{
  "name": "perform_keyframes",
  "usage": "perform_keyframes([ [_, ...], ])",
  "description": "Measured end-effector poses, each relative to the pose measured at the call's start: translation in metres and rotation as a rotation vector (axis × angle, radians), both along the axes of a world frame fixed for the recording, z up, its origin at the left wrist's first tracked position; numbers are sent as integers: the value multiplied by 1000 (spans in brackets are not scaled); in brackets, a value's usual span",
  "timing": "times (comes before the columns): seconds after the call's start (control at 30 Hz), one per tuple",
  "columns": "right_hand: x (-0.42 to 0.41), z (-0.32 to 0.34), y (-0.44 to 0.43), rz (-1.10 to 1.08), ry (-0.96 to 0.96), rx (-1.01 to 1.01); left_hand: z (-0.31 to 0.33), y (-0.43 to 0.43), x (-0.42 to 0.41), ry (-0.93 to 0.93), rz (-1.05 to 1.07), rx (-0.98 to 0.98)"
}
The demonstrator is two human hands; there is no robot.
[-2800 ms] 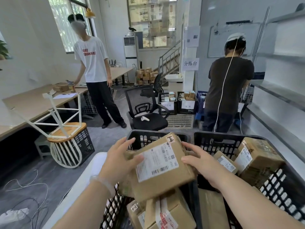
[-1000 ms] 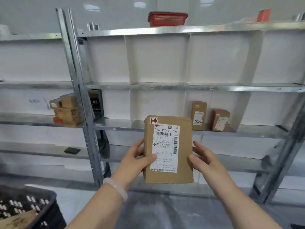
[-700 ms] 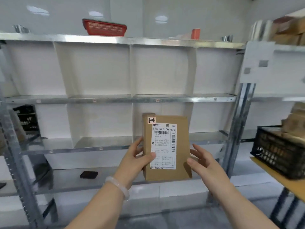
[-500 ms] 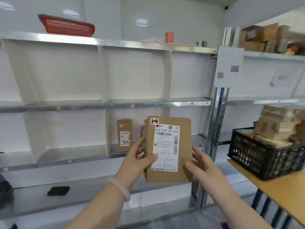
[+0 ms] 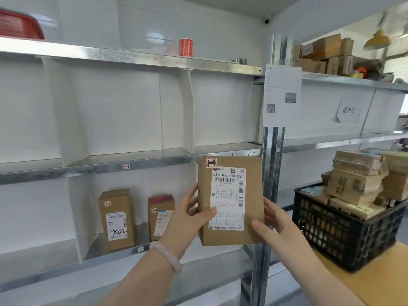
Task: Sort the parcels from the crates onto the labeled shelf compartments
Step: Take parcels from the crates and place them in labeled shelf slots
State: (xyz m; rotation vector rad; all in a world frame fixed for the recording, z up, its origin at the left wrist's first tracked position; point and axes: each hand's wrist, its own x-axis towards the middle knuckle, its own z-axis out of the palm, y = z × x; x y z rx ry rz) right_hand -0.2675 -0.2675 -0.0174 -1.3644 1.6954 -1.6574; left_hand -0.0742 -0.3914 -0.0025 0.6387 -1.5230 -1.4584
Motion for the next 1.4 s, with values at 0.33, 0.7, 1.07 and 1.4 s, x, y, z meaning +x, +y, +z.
perform_keyframes([
  [0.33,-68,27,-132,-41,10,-31,43,-148,-71,26,-11,-75],
  [0.7,-135,61,-236,36,-81,-114,83,-249,-141,-3,91,-160],
  [1.07,-220,88,-335,199,-137,-194,103,-307,-208,-64,263,-182],
  [1.4,-262,87,-388,305,-126,-218,95,-346,-237,-36,418,-120],
])
